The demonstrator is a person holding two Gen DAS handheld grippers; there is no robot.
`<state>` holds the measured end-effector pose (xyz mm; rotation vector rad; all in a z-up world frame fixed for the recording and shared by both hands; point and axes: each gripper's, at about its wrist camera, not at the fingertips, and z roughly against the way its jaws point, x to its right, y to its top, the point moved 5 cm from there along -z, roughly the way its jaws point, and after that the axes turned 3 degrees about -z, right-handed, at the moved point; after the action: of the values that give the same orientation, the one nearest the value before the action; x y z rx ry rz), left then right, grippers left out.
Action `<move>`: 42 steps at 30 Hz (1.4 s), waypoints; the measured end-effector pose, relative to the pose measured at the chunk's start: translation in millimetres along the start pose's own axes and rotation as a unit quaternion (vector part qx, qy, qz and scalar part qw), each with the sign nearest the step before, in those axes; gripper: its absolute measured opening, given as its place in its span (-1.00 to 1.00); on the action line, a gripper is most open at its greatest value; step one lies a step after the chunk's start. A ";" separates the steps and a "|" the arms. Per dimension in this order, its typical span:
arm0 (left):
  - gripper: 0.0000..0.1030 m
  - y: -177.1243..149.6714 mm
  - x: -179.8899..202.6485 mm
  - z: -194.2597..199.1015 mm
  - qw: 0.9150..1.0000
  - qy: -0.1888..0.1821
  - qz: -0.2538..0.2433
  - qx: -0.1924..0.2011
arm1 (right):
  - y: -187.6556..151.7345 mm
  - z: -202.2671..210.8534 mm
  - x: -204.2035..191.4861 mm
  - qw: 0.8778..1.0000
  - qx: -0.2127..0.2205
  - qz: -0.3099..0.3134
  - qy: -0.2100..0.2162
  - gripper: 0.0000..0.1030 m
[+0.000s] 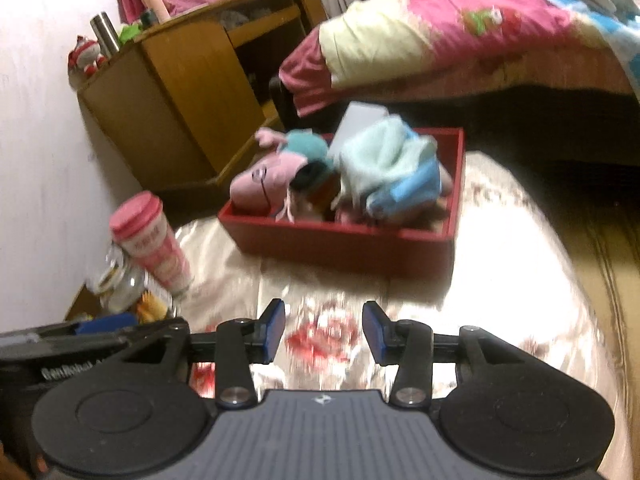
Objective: Organize soft objects
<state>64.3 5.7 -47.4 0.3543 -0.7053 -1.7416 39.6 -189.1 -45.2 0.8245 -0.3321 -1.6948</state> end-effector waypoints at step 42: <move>0.48 -42.7 -3.5 39.3 0.997 0.071 0.008 0.031 | -54.3 35.3 -32.9 1.000 0.007 0.024 0.019 -0.60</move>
<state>10.1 26.4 -44.1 0.5076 -0.6586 -1.6646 -21.2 -149.3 -41.9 0.8517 -0.3364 -1.6326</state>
